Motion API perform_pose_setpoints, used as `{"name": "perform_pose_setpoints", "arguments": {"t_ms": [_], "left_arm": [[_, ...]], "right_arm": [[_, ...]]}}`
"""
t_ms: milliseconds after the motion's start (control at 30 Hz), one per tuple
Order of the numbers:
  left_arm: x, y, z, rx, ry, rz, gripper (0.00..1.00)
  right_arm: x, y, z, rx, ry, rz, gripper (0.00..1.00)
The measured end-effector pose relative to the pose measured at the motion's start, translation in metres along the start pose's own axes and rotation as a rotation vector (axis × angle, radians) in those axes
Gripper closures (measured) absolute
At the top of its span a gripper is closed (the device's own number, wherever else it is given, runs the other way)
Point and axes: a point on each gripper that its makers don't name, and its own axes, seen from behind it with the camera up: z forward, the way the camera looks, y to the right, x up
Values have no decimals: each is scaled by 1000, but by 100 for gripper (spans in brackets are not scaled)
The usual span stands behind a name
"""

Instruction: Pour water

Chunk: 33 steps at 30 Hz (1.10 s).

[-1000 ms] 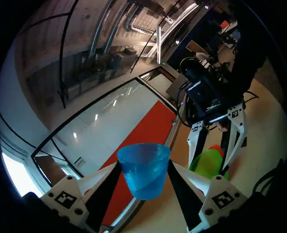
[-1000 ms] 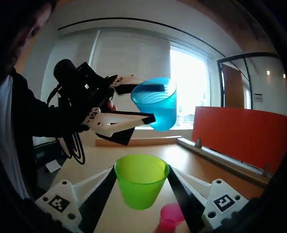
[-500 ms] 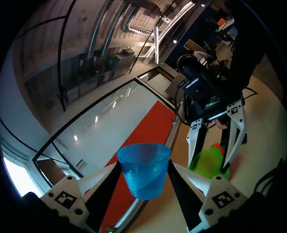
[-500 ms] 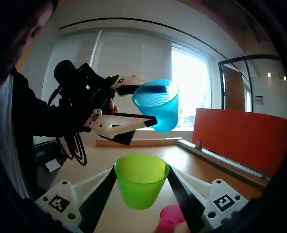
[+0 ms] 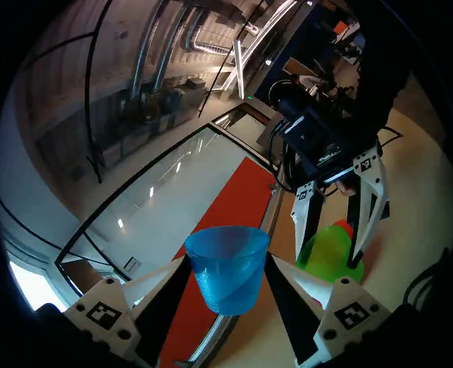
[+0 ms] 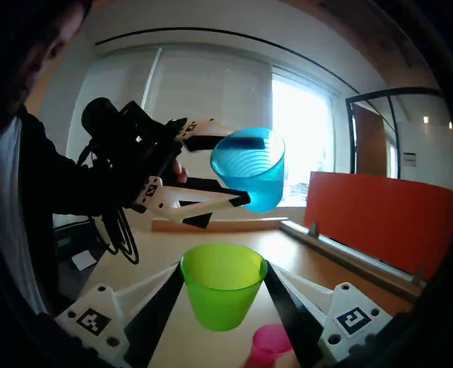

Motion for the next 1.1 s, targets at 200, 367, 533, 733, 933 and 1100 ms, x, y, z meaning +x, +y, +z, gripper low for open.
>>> {"name": "perform_pose_setpoints", "arguments": {"t_ms": [200, 367, 533, 733, 933, 1100], "left_arm": [[2, 1, 0, -4, 3, 22, 17], [3, 2, 0, -5, 3, 44, 17], [4, 1, 0, -6, 4, 60, 17], [5, 0, 0, -5, 4, 74, 17], [6, 0, 1, -4, 3, 86, 17], [7, -2, 2, -3, 4, 94, 17]], "right_arm": [[-1, 0, 0, -2, -5, 0, 7], [-1, 1, 0, -5, -7, -2, 7], [-2, 2, 0, -9, -9, -4, 7], [-3, 2, -1, -11, -11, -4, 7], [-3, 2, -1, -11, -12, -5, 7], [-3, 3, -1, -10, -12, -6, 7]]}}
